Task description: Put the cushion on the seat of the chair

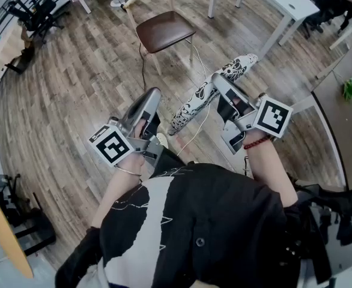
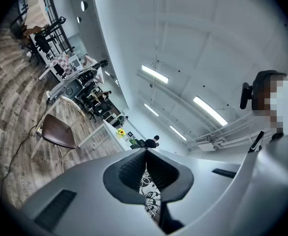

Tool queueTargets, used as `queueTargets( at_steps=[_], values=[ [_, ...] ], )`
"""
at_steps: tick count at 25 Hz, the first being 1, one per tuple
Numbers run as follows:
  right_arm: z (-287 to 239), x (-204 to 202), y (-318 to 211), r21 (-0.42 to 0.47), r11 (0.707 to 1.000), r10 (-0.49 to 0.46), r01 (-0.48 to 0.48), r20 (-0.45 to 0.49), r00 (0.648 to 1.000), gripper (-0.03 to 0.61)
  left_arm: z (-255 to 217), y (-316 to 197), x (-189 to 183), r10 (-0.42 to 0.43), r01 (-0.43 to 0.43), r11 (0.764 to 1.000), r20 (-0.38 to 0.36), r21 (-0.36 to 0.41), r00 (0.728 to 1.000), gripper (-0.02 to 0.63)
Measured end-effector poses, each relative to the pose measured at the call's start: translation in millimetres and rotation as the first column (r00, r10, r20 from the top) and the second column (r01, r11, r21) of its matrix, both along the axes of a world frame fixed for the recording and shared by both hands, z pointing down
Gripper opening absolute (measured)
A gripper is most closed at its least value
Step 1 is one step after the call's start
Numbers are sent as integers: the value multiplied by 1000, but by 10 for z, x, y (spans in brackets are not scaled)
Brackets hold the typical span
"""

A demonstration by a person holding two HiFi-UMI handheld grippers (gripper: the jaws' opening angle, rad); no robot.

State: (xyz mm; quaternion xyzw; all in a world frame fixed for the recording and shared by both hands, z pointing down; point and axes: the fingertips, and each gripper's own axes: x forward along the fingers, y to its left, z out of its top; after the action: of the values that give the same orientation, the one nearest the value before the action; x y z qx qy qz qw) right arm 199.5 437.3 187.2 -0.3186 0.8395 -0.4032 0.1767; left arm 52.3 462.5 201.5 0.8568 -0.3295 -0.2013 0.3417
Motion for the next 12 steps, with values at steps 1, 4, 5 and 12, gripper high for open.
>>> queueTargets(
  at_steps=[1, 4, 5, 12],
  values=[
    [1, 4, 1, 0, 1000, 2, -2, 0, 1000, 15, 1, -1, 2, 1, -1, 1000, 2, 0, 1000, 12],
    [-1, 12, 0, 4, 1000, 7, -7, -2, 1000, 15, 5, -3, 10, 5, -5, 1000, 9, 2, 1000, 12],
    [0, 11, -1, 7, 1000, 7, -7, -2, 1000, 15, 8, -5, 9, 5, -5, 1000, 12, 2, 1000, 12],
    [125, 69, -24, 8, 1000, 17, -17, -1, 1000, 15, 98, -38, -43, 0, 0, 1000, 26, 24, 1000, 12]
  ],
)
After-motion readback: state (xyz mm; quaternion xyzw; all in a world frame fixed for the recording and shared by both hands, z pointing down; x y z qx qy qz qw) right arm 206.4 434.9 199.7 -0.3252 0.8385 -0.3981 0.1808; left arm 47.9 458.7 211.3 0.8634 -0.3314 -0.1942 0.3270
